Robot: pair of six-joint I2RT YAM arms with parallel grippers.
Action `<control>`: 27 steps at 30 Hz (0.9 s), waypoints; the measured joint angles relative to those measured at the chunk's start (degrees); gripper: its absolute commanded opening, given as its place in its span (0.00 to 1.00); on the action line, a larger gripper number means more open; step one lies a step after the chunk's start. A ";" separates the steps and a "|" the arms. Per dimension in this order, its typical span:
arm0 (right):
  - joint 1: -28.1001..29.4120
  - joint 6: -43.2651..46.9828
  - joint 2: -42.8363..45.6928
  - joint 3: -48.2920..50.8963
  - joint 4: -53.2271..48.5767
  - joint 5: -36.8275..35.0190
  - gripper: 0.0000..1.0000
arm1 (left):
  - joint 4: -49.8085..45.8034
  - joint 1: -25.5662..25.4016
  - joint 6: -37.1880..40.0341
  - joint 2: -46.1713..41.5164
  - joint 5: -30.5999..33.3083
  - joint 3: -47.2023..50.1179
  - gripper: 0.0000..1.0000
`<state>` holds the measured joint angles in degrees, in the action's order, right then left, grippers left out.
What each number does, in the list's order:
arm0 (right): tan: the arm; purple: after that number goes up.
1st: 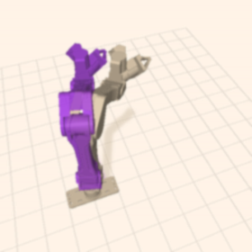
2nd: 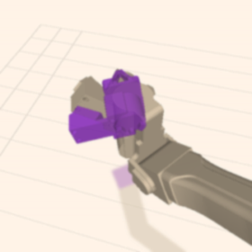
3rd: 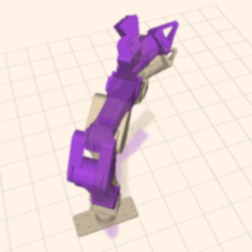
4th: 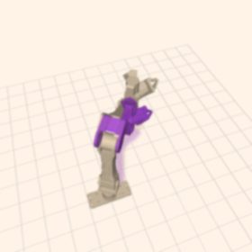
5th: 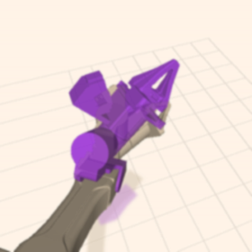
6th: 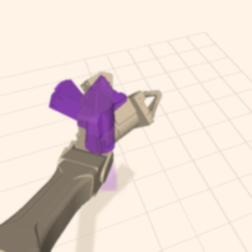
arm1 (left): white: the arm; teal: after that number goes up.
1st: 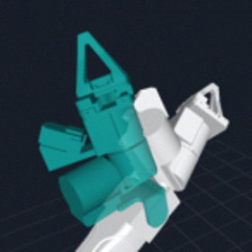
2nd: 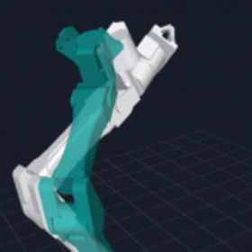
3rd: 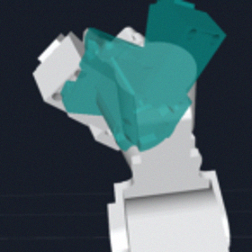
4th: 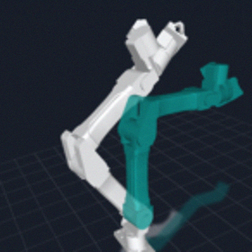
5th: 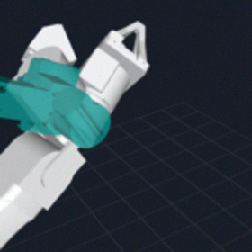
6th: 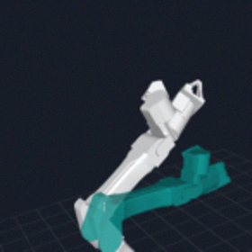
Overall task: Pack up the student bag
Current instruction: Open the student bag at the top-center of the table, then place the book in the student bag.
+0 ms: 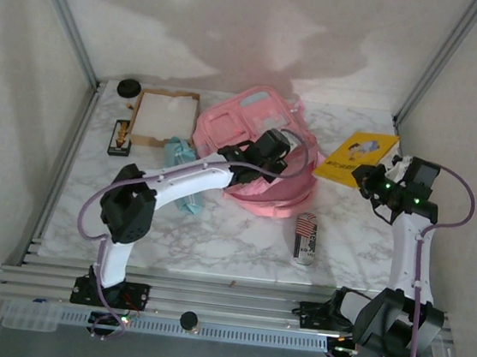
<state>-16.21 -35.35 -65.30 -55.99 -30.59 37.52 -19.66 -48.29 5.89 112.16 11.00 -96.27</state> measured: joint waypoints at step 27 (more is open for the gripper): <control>30.08 -17.09 -12.17 15.74 36.04 7.54 0.00 | -4.70 4.44 0.13 -13.92 -2.23 3.85 0.00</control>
<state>13.87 -52.45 -77.47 -40.25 5.45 45.06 -24.36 -43.86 6.02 98.24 8.78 -92.42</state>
